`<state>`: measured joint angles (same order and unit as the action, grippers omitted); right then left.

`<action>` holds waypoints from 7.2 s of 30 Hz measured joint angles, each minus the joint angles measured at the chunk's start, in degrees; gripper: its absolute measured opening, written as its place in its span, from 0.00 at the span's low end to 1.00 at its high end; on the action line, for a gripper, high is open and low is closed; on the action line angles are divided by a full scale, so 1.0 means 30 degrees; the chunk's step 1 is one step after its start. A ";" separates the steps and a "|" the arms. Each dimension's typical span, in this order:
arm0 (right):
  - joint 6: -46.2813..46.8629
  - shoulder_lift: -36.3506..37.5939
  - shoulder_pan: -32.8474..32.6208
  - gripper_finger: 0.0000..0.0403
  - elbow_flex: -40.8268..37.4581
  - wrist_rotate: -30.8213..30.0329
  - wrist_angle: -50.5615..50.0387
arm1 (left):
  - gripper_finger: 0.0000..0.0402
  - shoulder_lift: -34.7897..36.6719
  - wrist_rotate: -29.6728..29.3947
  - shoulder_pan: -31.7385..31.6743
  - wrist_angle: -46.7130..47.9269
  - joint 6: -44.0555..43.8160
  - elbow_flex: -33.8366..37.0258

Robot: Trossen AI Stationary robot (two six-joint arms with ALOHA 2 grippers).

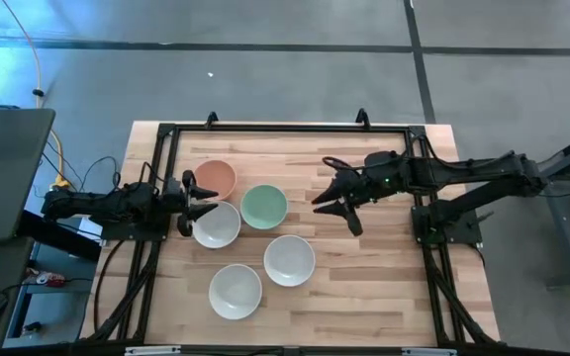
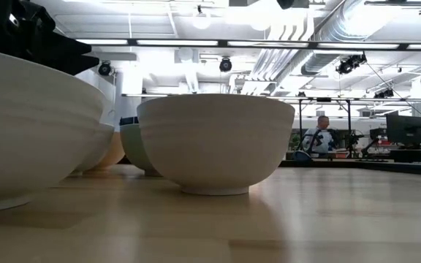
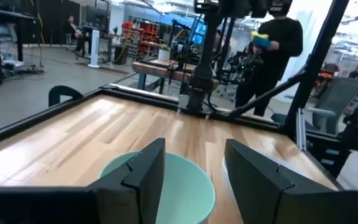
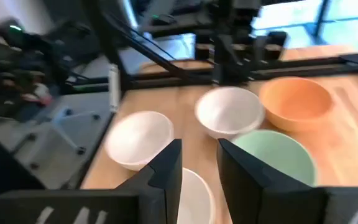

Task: Nest bowls inside each other
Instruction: Stack the white bowl on the green bowl

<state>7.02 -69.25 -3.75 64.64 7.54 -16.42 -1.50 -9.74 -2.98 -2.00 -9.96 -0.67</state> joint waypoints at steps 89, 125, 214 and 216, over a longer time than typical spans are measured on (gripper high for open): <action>1.1806 -1.2516 -0.1115 0.23 0.7570 -0.1162 -1.1601 | 0.39 -0.2375 0.0064 0.0007 0.0000 -0.2206 -0.0007; 0.9647 -1.6553 -0.1115 0.22 1.1147 -0.1508 -1.4027 | 0.39 -0.2375 0.0218 0.0001 0.0022 -0.2132 -0.0007; 1.1786 -1.6554 0.5326 0.00 1.5555 -0.0346 -1.4019 | 0.39 -0.2448 -0.2521 0.0007 0.0306 0.1966 -0.0233; 1.1834 -1.6664 0.5319 0.00 1.5555 -0.0356 -1.4063 | 0.39 -0.2448 -0.2528 0.0007 0.0299 0.2042 -0.0233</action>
<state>42.52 -119.24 12.21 111.31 6.47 -58.61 -8.84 -17.32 -2.96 -1.10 -3.84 -1.37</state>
